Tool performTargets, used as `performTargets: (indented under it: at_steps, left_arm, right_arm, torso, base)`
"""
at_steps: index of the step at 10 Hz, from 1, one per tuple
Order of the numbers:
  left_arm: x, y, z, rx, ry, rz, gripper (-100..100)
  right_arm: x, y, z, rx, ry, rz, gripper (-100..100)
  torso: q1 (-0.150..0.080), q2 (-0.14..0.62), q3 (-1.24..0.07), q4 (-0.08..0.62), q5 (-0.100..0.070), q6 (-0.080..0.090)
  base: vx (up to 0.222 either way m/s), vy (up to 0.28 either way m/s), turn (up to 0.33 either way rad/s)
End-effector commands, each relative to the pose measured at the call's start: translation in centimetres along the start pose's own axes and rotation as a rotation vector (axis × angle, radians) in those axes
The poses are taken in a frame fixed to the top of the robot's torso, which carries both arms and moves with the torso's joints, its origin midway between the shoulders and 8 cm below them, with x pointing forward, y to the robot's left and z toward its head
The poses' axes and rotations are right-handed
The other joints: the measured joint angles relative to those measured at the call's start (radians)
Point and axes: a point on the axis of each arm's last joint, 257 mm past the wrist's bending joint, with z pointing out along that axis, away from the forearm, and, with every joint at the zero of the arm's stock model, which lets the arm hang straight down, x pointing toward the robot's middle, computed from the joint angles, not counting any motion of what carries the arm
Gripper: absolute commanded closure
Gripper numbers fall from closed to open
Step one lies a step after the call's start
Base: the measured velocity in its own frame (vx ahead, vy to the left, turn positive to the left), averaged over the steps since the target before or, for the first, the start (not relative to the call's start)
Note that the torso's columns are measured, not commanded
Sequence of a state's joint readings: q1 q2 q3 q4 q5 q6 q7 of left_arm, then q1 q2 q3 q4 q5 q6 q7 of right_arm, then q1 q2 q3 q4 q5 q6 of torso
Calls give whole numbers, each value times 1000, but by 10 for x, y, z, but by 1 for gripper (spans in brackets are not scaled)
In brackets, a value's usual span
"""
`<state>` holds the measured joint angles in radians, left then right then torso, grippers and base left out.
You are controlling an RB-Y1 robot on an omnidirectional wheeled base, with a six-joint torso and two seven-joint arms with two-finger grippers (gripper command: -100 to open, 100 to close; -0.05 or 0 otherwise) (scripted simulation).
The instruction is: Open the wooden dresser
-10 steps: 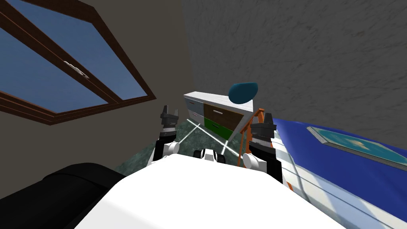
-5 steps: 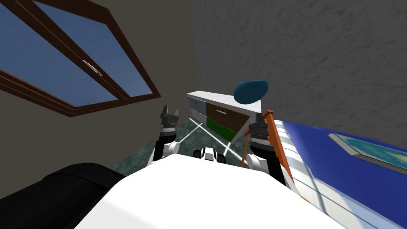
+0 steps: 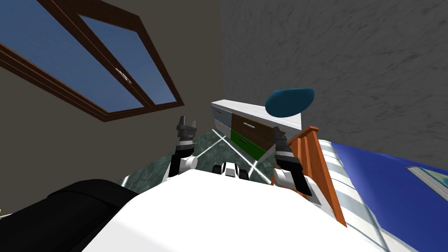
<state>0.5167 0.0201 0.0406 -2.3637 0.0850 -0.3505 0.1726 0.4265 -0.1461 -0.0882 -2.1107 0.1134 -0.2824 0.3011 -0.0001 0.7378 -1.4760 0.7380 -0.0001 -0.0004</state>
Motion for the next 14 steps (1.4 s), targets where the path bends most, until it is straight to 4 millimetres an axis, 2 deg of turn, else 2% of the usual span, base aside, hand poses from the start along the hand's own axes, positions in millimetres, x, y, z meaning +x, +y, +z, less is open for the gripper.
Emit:
performTargets:
  at_steps: [1, 2, 4, 5, 6, 7, 8, 9, 10, 11, 12, 13, 14]
  left_arm:
    - [0, 0, 0, 0, 0, 0, 0]
    - [0, 0, 0, 0, 0, 0, 0]
    - [0, 0, 0, 0, 0, 0, 0]
    - [0, 0, 0, 0, 0, 0, 0]
    - [0, 0, 0, 0, 0, 0, 0]
    - [0, 0, 0, 0, 0, 0, 0]
    - [0, 0, 0, 0, 0, 0, 0]
    - [0, 0, 0, 0, 0, 0, 0]
    - [0, 0, 0, 0, 0, 0, 0]
    - [0, 0, 0, 0, 0, 0, 0]
    - [0, 0, 0, 0, 0, 0, 0]
    - [0, 0, 0, 0, 0, 0, 0]
    - [0, 0, 0, 0, 0, 0, 0]
  right_arm:
    - [1, -26, 1, 67, 33, -138, -100]
    - [2, -26, 1, 67, 34, -145, -100]
    - [0, -62, 2, 152, 65, -298, -100]
    - [1, -63, 1, 158, 72, -323, -100]
    - [-2, -83, 0, 209, 87, -395, -100]
    - [-2, -83, 0, 207, 91, -413, -100]
    - [-6, -103, -2, 260, 107, -485, -100]
    - [-6, -103, -2, 259, 110, -504, -100]
    - [-11, -123, -5, 312, 126, -576, -100]
    - [-11, -124, -6, 313, 130, -594, -100]
    - [-17, -144, -10, 370, 148, -666, -100]
    - [-17, -144, -10, 369, 151, -683, -100]
    - [-24, -165, -16, 427, 171, -754, -100]
  torso:
    - [0, 1, 0, 0, 0, 1]
    - [1, 0, 0, 0, 0, 0]
    - [0, 0, 0, 0, 0, 0]
    - [0, -1, -1, 0, 0, 0]
    - [0, 0, -1, 0, 0, 1]
    - [1, 0, 0, 0, 0, 0]
    - [0, 1, 0, 0, 0, 1]
    - [0, 1, 0, 0, 0, 0]
    - [0, 1, 0, 0, 0, 1]
    - [1, 0, 0, 0, 0, 0]
    - [0, 0, 0, 0, 0, 1]
    - [0, -1, 0, 0, 0, 0]
    - [0, 0, 0, 0, 0, 1]
  base:
    - [34, 0, 184]
    - [29, -6, 96]
    - [45, -7, 271]
    - [49, -2, 99]
    - [47, 2, 195]
    - [37, -4, 108]
    - [41, -9, 228]
    - [36, -10, 121]
    - [37, 2, 194]
    - [34, 1, 117]
    - [45, 1, 218]
    - [43, -1, 99]
    - [48, 2, 184]
